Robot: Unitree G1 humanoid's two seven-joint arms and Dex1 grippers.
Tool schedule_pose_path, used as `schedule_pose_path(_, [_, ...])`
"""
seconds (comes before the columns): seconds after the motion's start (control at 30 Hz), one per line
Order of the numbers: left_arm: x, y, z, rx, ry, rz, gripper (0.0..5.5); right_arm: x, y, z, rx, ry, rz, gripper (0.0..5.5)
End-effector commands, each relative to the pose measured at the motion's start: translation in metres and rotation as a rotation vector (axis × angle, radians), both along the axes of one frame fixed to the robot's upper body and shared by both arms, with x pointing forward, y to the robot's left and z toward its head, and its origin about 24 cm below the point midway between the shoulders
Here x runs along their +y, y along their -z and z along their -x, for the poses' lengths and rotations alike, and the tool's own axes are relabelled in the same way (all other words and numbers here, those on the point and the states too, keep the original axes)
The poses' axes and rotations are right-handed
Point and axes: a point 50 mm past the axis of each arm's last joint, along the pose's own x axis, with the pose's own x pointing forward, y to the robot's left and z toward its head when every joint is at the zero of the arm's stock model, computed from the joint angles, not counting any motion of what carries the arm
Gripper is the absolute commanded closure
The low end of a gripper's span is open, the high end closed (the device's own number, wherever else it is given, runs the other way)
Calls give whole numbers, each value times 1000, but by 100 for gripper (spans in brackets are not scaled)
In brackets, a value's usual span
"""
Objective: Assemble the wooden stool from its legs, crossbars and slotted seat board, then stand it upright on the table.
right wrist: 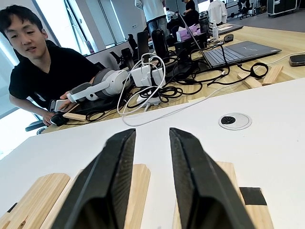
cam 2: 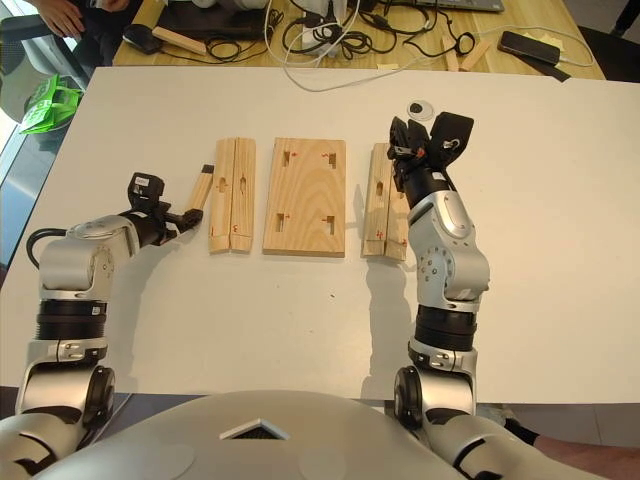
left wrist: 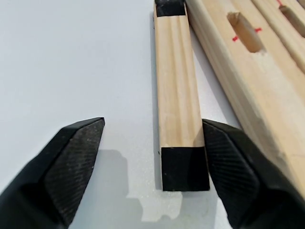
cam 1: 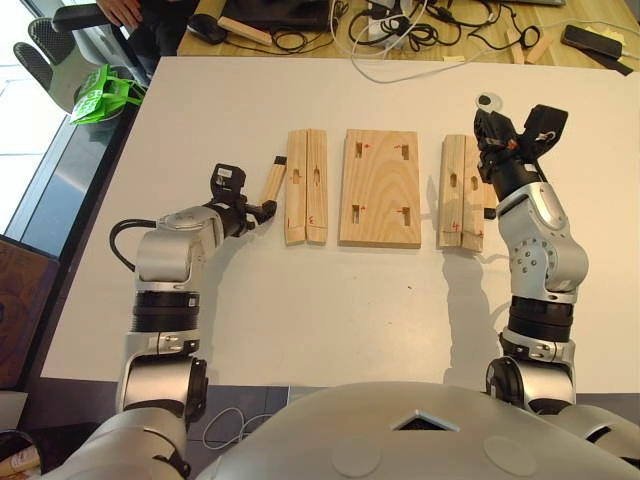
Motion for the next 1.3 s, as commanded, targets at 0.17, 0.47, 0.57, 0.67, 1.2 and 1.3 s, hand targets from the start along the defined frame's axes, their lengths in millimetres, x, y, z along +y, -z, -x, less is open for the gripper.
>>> schedule_pose_path(0.17, [5,25,21,142,-26,41,288,-1,-5,-4,-11,14,-8,420])
schedule_pose_path(0.47, [2,19,20,75,-8,90,398,-3,-5,-5,-3,21,-21,420])
schedule_pose_path(0.57, [2,9,12,4,-28,101,421,-3,-5,-6,-4,20,-24,420])
schedule_pose_path(0.67, [2,-6,5,-82,-31,106,421,-4,-5,-7,-1,16,-26,420])
schedule_pose_path(1.2, [-52,-108,-11,-857,196,178,422,79,-98,3,-148,-777,-329,262])
schedule_pose_path(1.3, [-62,-113,-5,-923,265,152,422,81,-109,1,-140,-801,-431,216])
